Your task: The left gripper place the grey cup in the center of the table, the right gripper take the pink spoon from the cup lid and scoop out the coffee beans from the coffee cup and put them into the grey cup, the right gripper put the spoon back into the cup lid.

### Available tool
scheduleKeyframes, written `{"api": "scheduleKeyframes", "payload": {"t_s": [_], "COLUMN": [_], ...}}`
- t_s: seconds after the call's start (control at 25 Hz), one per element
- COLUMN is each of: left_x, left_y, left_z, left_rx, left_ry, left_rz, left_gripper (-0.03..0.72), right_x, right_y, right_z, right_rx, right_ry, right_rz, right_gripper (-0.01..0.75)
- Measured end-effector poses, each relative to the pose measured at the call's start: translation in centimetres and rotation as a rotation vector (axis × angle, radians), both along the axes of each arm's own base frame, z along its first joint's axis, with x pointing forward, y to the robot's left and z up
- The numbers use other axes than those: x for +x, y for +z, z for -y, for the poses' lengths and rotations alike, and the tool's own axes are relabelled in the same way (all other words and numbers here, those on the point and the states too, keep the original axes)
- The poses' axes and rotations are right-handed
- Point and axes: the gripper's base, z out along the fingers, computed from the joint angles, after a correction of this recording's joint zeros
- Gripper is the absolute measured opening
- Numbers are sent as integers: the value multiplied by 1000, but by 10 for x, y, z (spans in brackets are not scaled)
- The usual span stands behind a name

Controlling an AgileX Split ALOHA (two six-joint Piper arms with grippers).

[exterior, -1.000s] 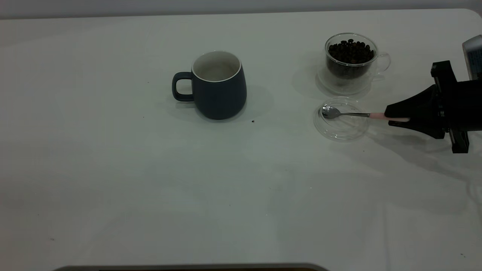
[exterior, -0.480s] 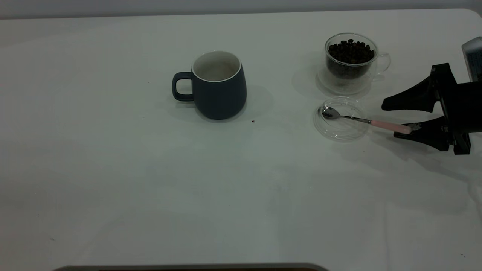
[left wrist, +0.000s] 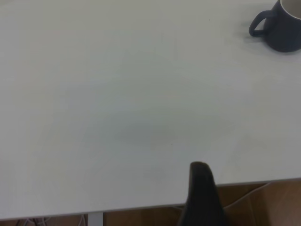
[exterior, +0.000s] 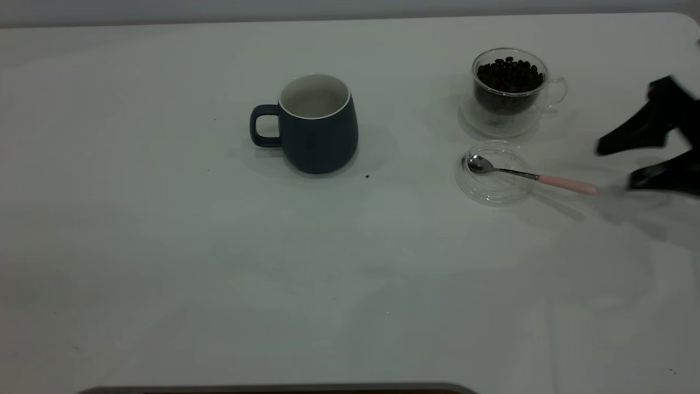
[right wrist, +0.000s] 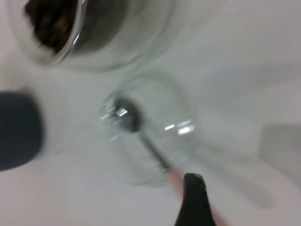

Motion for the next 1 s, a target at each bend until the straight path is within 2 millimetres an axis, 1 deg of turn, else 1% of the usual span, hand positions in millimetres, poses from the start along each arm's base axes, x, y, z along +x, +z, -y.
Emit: {"api": "scheduleKeyframes", "payload": {"t_s": [0.04, 0.16, 0.24, 0.32, 0.4, 0.56, 0.72, 0.84, 0.92, 1.0], "left_x": [0, 0, 0, 0, 0, 0, 0, 0, 0, 0], "left_y": [0, 0, 0, 0, 0, 0, 0, 0, 0, 0], "left_z": [0, 0, 0, 0, 0, 0, 0, 0, 0, 0], "left_rx": [0, 0, 0, 0, 0, 0, 0, 0, 0, 0], "left_ry": [0, 0, 0, 0, 0, 0, 0, 0, 0, 0], "left_rz": [0, 0, 0, 0, 0, 0, 0, 0, 0, 0], "left_gripper": [586, 586, 586, 586, 586, 586, 586, 586, 586, 586], "right_x": [1, 4, 3, -3, -14, -49, -92, -124, -145, -166], "right_y": [9, 50, 85, 118, 153, 206, 246, 272, 286, 294], "right_z": [4, 11, 13, 12, 11, 5, 1, -4, -9, -15], "right_rx": [-42, -139, -182, -224, -253, -308, -392, -455, -493, -525], "right_ry": [-1, 27, 34, 60, 57, 61, 57, 64, 76, 85], "right_rz": [0, 47, 93, 122, 143, 99, 44, 57, 92, 143], "right_gripper": [605, 597, 596, 596, 596, 594, 594, 592, 592, 592]}}
